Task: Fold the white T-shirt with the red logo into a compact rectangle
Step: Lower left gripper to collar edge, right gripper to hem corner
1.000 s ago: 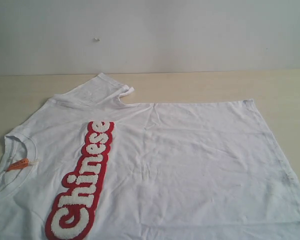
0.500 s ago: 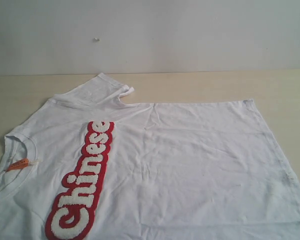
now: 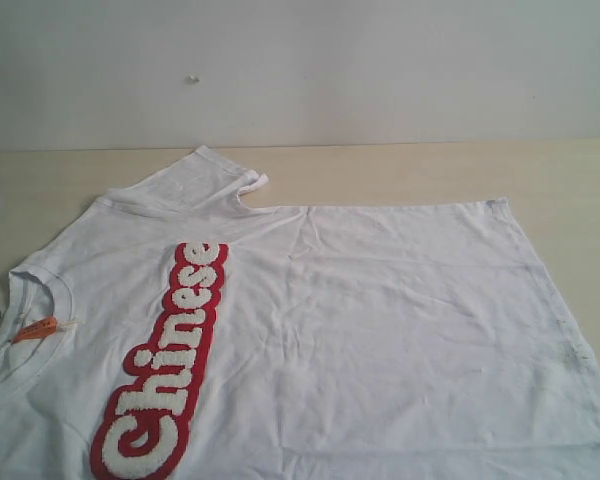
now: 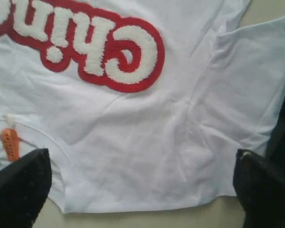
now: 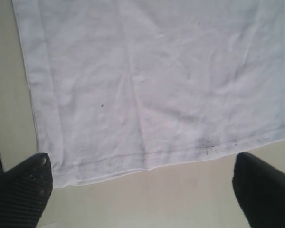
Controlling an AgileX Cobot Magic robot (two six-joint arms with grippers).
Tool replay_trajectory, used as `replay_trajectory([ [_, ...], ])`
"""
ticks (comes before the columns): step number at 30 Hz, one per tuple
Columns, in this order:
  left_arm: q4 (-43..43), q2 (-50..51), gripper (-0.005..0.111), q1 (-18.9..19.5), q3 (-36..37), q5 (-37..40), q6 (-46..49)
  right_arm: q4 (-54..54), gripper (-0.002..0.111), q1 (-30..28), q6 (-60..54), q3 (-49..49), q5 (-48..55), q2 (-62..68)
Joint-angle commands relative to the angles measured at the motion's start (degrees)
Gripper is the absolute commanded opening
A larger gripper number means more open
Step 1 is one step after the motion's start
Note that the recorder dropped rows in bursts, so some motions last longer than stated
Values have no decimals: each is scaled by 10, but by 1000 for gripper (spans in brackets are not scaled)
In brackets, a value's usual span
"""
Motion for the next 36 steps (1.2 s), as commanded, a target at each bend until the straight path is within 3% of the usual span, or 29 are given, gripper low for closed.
replay_trajectory([
  [1,40,4,105,-3,3,-21,108,-5,98,1,-25,2,-32,20],
  [7,224,68,105,-3,3,-57,109,-31,98,1,-34,2,-86,60],
  [10,259,126,105,-1,-18,-72,109,-48,98,1,-41,2,-106,86],
  [19,254,305,105,4,-138,-101,116,-98,98,1,-64,2,-188,206],
  [26,110,379,105,84,-190,-112,168,-117,98,-21,-71,-21,-246,299],
  [32,107,400,105,140,-190,-118,193,-85,95,-58,-84,-73,-233,361],
  [36,95,419,105,154,-190,-127,205,-80,95,-71,-96,-83,-227,402],
])
